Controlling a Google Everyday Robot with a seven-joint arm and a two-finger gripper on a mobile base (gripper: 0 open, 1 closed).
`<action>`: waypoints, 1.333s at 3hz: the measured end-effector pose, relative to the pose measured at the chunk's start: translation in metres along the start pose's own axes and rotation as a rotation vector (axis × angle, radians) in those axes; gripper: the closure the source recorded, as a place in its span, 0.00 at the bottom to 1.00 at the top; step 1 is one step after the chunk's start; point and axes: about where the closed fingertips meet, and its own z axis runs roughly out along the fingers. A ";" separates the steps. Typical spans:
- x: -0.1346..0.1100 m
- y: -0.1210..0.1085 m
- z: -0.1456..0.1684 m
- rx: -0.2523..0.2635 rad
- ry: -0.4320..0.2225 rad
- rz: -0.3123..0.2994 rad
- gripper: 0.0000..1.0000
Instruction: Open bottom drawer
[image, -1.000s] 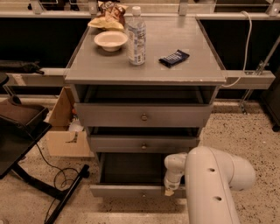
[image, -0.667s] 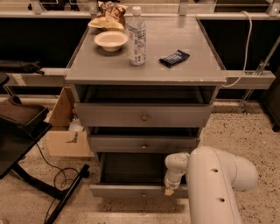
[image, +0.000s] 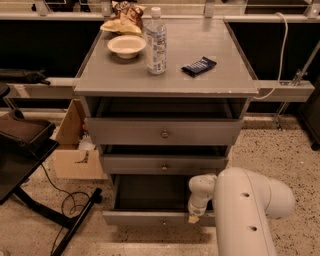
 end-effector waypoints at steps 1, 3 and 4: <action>0.000 0.000 0.000 0.000 0.000 0.000 0.37; 0.003 0.006 -0.035 0.046 -0.070 -0.060 0.00; 0.015 0.035 -0.102 0.083 -0.106 -0.132 0.00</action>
Offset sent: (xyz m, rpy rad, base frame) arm 0.0000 0.0000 0.0000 0.0000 0.0000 0.0000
